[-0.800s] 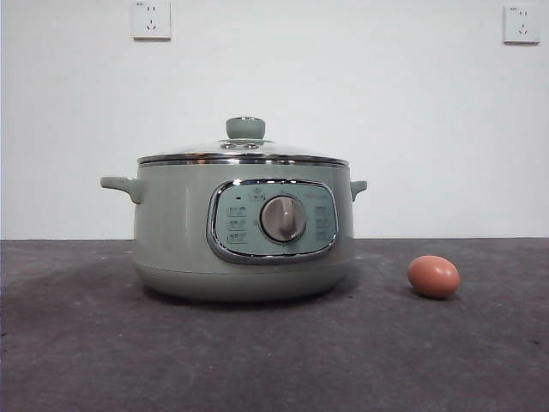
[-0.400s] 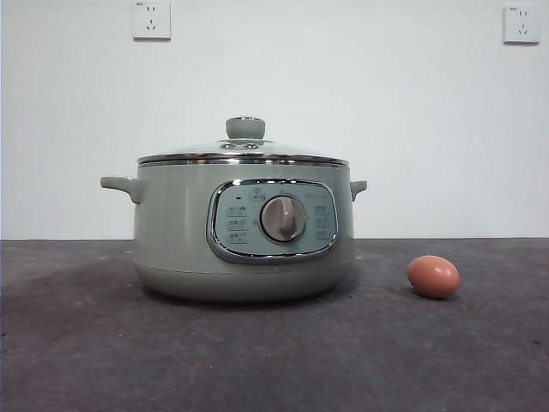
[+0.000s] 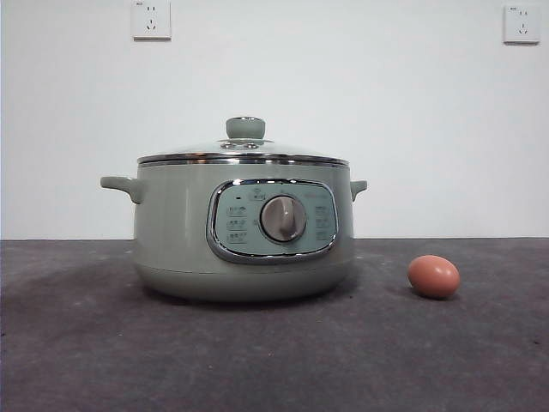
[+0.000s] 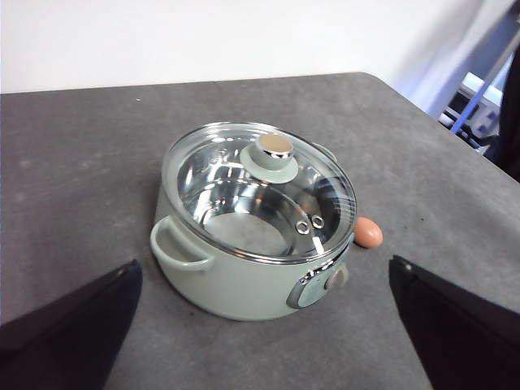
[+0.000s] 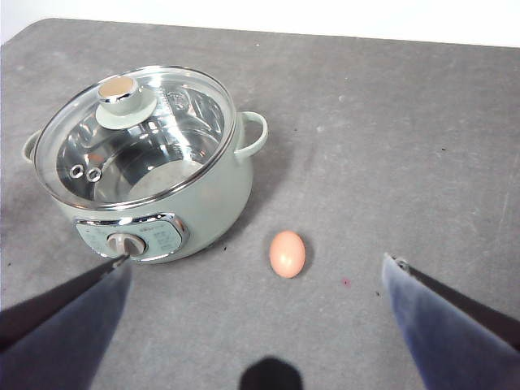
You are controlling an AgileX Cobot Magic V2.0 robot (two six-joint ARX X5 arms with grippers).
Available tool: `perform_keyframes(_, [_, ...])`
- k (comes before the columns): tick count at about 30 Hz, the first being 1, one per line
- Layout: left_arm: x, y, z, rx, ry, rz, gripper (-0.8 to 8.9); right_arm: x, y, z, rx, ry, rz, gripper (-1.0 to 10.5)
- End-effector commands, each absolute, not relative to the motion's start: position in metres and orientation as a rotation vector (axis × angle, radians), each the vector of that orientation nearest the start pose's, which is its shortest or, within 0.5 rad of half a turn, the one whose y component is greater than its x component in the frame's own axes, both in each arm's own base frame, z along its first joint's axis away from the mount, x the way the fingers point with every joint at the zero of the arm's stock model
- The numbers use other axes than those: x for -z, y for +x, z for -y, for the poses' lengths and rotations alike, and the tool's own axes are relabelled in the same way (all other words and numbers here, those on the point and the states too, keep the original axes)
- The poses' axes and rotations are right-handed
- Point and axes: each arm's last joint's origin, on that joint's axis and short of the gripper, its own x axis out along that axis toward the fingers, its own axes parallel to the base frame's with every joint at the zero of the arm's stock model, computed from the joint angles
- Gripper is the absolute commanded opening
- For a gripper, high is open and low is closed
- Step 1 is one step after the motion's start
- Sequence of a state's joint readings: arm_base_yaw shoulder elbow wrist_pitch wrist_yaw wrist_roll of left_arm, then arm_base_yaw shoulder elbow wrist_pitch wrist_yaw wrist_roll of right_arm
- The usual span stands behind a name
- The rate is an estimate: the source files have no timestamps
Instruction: Pick up the egg,open the lid,put the egg in the pot,close the lid
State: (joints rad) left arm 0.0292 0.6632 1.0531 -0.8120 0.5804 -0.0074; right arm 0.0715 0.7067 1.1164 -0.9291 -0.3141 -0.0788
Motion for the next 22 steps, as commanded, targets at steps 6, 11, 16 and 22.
perform_keyframes(6, [-0.385, 0.132, 0.023, 0.632, -0.104, -0.391, 7.13, -0.380, 0.105, -0.017, -0.399, -0.015, -0.510, 6.0])
perform_keyframes(11, [-0.394, 0.168, 0.039, 0.707, -0.057, -0.429, 7.13, -0.379, 0.110, -0.017, -0.400, -0.012, -0.528, 6.0])
perform_keyframes(16, [-0.398, 0.212, 0.061, 0.740, 0.019, -0.475, 7.13, -0.377, 0.115, -0.018, -0.410, -0.006, -0.549, 6.0])
perform_keyframes(22, [-0.396, 0.265, 0.099, 0.759, 0.102, -0.515, 7.13, -0.374, 0.122, -0.018, -0.410, -0.003, -0.574, 6.0])
